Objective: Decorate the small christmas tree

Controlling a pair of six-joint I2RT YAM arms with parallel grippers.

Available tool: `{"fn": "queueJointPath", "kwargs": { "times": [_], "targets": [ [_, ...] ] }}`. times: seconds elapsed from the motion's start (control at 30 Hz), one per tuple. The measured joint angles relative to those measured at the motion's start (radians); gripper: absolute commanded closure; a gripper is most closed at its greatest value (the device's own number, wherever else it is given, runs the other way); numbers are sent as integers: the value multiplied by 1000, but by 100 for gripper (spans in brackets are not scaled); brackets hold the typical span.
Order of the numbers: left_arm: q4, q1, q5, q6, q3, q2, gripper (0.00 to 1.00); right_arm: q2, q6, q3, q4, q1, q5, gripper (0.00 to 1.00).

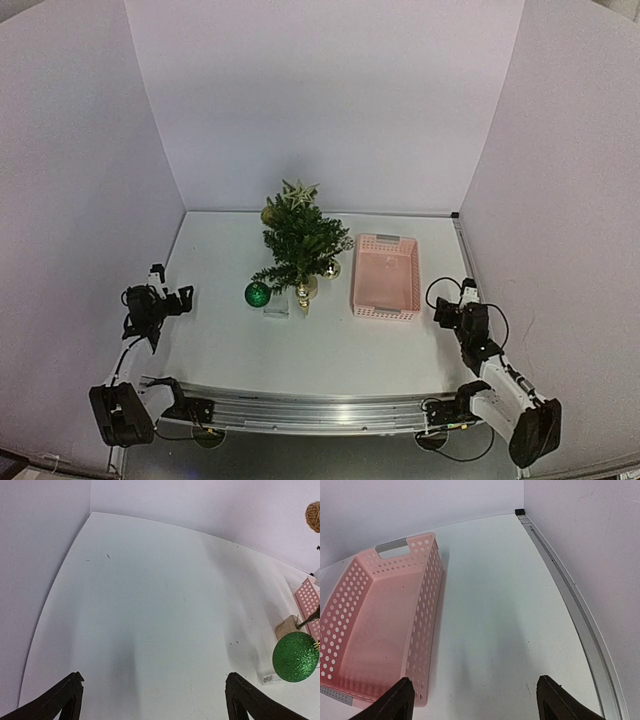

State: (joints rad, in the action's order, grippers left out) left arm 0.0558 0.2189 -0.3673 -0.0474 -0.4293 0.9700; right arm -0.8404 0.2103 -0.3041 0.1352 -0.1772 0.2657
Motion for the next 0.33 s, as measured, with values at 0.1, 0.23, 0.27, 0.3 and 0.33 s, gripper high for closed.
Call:
{"fn": "queueJointPath", "kwargs": {
  "times": [0.1, 0.23, 0.27, 0.3, 0.33],
  "targets": [
    [-28, 17, 33, 31, 0, -13, 15, 53, -17, 40, 56, 0, -1, 18],
    [-56, 18, 105, 29, 6, -16, 14, 74, -31, 43, 113, 0, -2, 17],
    [-57, 18, 117, 27, 11, -16, 14, 73, -34, 43, 122, 0, -3, 17],
    [-58, 18, 125, 24, 16, -16, 14, 71, -36, 43, 128, 0, -4, 17],
    [-58, 18, 132, 22, 22, -16, 13, 68, -38, 43, 134, 0, -4, 17]
  ]
}}
